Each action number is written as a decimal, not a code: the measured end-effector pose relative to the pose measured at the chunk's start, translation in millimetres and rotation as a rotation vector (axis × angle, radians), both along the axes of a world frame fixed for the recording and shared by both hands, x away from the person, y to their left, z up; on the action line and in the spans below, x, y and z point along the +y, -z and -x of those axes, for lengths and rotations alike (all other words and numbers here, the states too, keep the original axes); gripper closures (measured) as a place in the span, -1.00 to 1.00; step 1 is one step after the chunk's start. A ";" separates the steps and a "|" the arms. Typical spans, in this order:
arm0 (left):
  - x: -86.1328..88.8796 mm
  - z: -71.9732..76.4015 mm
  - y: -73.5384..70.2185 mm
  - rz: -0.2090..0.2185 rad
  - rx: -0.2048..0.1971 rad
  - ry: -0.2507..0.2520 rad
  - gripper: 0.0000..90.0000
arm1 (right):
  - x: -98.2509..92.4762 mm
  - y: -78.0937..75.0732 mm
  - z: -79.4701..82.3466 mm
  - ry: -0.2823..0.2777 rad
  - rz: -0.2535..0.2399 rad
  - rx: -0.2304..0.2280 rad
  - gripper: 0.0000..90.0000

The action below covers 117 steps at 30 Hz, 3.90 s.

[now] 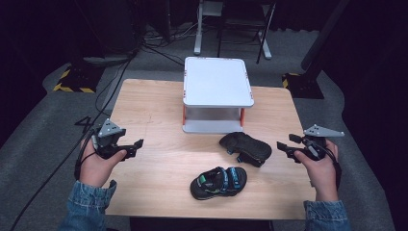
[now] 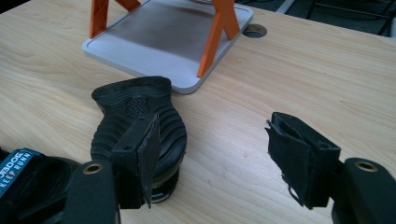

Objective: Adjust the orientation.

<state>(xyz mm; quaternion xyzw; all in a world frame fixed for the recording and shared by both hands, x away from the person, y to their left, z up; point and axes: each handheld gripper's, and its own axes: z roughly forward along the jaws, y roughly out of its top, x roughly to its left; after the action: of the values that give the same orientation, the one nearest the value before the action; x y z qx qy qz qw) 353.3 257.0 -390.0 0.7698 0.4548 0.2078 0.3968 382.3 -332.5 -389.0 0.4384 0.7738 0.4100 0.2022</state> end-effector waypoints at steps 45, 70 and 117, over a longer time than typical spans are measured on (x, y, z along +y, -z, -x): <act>11.1 18.0 7.7 -0.009 0.034 0.000 -0.45 | 81.4 45.2 -29.9 -0.217 0.142 0.060 -0.49; 12.3 19.7 10.9 0.001 0.051 -0.006 -0.43 | 71.6 59.8 -38.5 -0.179 0.273 -0.017 -0.14; 9.3 16.5 11.2 0.003 0.054 0.008 -0.42 | 2.4 58.9 -45.8 0.282 0.056 -0.109 -0.30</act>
<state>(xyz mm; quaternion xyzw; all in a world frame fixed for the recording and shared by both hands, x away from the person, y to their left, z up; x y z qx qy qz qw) 336.8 266.3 -401.2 0.7762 0.4628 0.1846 0.3864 428.1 -330.2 -447.9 0.5141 0.7035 0.3788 0.3118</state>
